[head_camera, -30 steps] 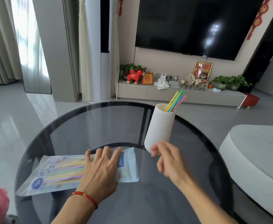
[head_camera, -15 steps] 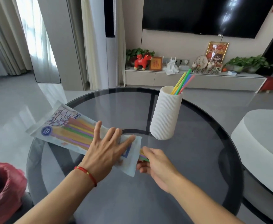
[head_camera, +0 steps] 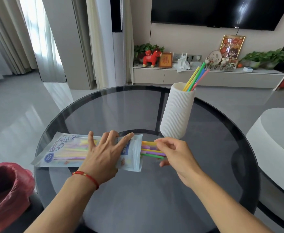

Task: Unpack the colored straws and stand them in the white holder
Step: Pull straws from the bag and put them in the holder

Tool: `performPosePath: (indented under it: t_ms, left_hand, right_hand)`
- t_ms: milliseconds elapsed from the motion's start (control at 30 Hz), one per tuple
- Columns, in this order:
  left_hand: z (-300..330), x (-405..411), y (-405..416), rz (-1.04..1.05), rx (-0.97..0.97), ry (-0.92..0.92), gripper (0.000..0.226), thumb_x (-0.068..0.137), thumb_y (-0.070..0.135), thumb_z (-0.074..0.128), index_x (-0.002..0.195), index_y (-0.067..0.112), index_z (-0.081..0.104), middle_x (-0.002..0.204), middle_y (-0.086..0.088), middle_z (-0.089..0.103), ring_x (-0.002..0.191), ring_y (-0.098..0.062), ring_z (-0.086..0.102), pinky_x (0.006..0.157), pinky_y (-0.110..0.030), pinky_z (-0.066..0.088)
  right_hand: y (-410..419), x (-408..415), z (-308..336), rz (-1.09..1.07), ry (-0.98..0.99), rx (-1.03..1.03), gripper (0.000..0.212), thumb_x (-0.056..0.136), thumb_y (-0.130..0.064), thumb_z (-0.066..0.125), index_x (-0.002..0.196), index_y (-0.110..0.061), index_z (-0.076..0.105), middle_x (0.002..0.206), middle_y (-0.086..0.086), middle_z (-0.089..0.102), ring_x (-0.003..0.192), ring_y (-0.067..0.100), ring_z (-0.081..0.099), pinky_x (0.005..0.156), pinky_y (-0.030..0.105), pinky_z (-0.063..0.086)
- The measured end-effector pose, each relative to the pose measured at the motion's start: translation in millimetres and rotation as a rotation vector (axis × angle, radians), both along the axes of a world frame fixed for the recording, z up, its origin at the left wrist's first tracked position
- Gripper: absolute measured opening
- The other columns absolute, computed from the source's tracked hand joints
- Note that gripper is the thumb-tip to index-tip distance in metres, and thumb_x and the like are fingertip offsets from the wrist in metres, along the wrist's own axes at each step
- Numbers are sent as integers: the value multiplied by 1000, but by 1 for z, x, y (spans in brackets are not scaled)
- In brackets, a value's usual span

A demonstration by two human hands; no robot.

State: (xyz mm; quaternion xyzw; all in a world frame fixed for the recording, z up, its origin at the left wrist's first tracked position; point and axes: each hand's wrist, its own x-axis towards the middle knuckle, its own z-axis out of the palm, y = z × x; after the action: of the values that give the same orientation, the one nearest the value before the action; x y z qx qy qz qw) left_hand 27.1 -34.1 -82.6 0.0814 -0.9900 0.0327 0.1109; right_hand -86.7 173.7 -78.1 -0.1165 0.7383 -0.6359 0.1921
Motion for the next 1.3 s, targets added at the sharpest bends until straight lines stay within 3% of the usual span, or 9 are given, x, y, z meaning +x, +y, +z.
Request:
performPosePath:
  t_ms: [100,333,500,600,700,833,967,1133,1300]
  left_hand:
    - [-2,-1,6,3,-8,-7,104,68,30,75,152,41,14,127,-2,43,120,-28,47,108,-75,20]
    - [-1,2,2,46,31,-56,108,71,35,70,152,43,-1,133,1,36,127,-24,40,110,-76,16]
    - [7,6,4,-22,157,-90,116,65,74,58,150,46,-15,156,0,21,148,-26,15,112,-78,5]
    - [13,1,26,-123,316,-3,106,67,96,34,154,42,6,161,11,24,152,-16,13,117,-71,4]
    - [10,-8,43,-123,340,137,63,90,74,33,141,36,38,140,17,49,137,-9,37,118,-63,17]
    - [-2,-14,42,-39,266,139,30,92,49,47,116,32,52,115,13,57,116,-17,50,112,-57,27]
    - [-7,-16,40,13,213,91,29,97,52,38,103,27,51,108,7,54,106,-22,51,106,-58,34]
    - [-5,-16,43,57,143,56,35,100,50,28,96,21,47,103,2,51,99,-27,49,104,-59,35]
    - [-2,-13,50,38,139,31,41,97,49,17,100,22,48,105,2,51,102,-27,49,103,-57,36]
  right_hand:
    - [-6,8,-6,22,-56,-71,10,100,-19,73,102,-9,75,92,12,78,61,21,71,51,28,57]
    - [12,-15,5,-127,259,26,13,96,-10,76,84,-17,79,71,-1,79,48,14,66,51,23,52]
    - [36,-26,12,-105,190,-36,12,94,-10,79,84,-16,81,75,4,80,55,18,68,53,23,56]
    - [34,-24,14,-58,189,-37,8,92,-8,80,87,-13,81,79,9,80,56,20,68,54,25,57]
    - [33,-19,20,3,200,-41,5,91,-6,81,90,-11,81,78,11,80,57,21,69,56,25,58]
    - [46,-23,33,-37,151,-146,4,90,-5,82,87,-7,80,74,11,79,54,17,67,52,21,56]
    - [54,-25,41,-125,9,-277,11,95,-11,75,86,-5,77,71,8,76,54,17,61,48,19,52]
    - [35,-8,38,10,-263,-470,69,81,-76,62,106,-12,67,78,5,68,57,17,57,37,25,36]
    - [0,21,15,88,-168,-302,70,76,-56,80,120,-3,70,87,5,73,60,17,60,40,25,41]
